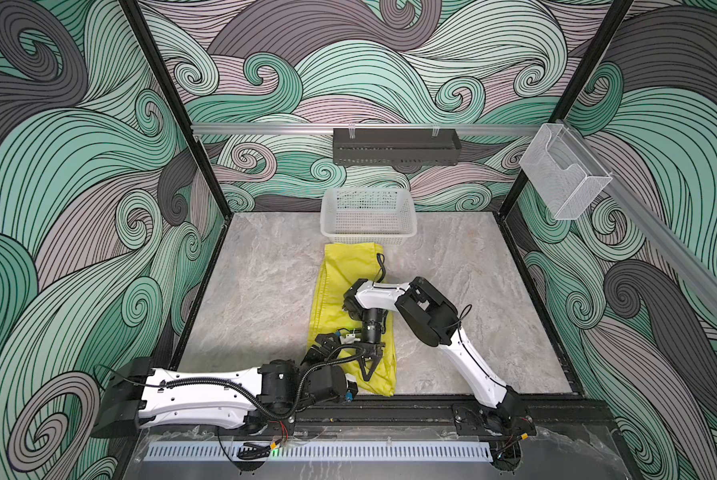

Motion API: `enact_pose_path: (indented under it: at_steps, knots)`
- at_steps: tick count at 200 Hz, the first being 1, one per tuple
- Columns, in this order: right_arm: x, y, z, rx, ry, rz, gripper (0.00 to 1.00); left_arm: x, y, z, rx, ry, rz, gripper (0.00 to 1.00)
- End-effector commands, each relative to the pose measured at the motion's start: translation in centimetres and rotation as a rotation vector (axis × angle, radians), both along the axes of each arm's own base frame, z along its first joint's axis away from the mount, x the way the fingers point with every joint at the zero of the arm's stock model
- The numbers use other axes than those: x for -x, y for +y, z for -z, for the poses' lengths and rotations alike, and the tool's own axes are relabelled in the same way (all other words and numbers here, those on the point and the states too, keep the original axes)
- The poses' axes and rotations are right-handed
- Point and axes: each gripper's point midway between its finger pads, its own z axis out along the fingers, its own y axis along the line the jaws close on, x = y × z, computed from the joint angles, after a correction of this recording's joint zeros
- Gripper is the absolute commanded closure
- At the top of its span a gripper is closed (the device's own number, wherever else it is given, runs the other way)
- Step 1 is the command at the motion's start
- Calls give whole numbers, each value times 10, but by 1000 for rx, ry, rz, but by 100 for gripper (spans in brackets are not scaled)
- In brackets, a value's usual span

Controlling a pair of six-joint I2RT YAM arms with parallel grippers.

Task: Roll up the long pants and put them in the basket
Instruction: Roll the long pant at the center of the board.

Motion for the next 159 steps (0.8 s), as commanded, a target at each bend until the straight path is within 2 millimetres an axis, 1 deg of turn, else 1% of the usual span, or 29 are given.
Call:
enact_pose_path:
  at_steps: [1, 24, 59, 95, 137, 146, 159]
  knots:
    - [-24, -9, 9, 41, -183, -67, 100, 3, 4, 4, 3, 17, -11, 2]
    - [-34, -5, 2, 44, -244, -72, 100, 11, 4, 6, 22, 79, -9, 1]
    - [-38, 0, -10, 12, -273, -65, 100, 22, 1, 19, 29, 156, 22, 3]
    - [-39, 0, -15, 3, -296, -78, 100, 34, 3, 41, -12, 241, 55, 4]
    - [-32, 3, -22, -25, -312, -110, 100, 29, 2, 48, -40, 202, 65, 4]
    - [-32, 3, -22, -26, -317, -117, 100, 26, 2, 46, -41, 181, 60, 4]
    - [-32, 2, -21, -19, -320, -129, 100, 19, -3, 35, -20, 128, 49, 4]
